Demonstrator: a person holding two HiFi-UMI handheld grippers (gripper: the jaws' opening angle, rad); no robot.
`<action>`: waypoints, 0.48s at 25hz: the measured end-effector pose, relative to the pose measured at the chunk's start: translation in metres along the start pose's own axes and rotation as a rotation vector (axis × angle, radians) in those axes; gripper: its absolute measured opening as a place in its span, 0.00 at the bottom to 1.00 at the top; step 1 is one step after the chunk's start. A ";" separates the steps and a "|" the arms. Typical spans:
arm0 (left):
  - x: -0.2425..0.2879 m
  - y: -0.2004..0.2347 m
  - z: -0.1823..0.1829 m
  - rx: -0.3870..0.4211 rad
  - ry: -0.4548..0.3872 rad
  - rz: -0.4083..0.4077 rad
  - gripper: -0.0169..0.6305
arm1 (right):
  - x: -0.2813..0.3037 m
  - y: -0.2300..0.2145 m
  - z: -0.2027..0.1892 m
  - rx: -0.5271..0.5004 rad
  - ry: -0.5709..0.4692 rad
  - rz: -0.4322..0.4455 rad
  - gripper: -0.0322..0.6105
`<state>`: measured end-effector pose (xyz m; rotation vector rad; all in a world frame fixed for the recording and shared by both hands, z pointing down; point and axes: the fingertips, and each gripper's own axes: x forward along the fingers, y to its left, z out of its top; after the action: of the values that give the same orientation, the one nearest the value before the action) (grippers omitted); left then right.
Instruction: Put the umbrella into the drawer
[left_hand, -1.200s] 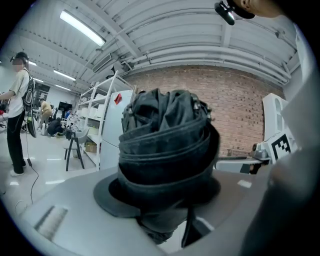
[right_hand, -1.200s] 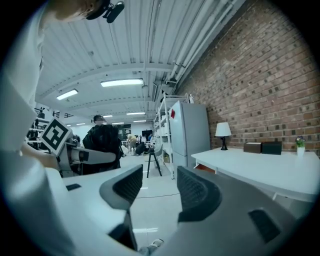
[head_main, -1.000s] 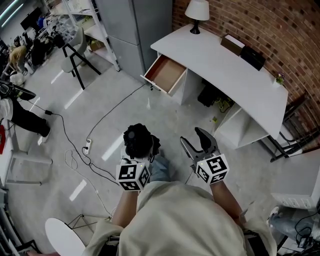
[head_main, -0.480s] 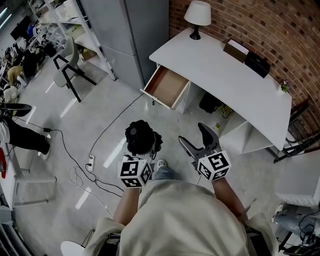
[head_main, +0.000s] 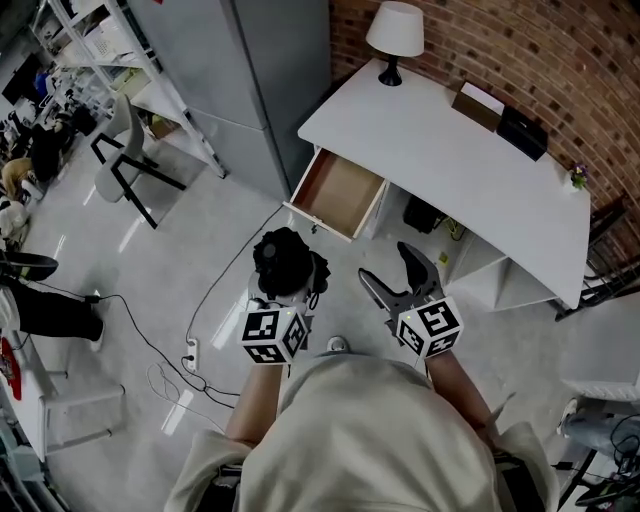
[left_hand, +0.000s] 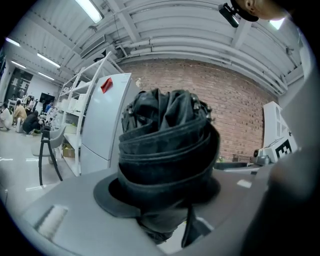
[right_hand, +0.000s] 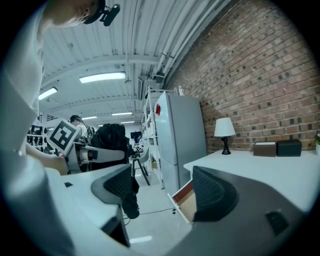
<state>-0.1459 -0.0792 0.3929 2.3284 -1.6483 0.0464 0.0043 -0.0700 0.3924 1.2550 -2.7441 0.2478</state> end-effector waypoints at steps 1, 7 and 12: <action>0.008 0.005 0.001 -0.001 0.003 -0.006 0.41 | 0.007 -0.003 0.000 0.003 0.003 -0.005 0.61; 0.059 0.030 0.000 -0.027 0.030 -0.028 0.41 | 0.033 -0.017 -0.007 0.014 0.035 -0.033 0.61; 0.113 0.045 -0.014 -0.090 0.058 -0.018 0.41 | 0.048 -0.037 -0.029 0.037 0.099 -0.047 0.61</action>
<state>-0.1470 -0.1934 0.4378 2.2530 -1.5688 0.0355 0.0017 -0.1237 0.4328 1.2776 -2.6353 0.3487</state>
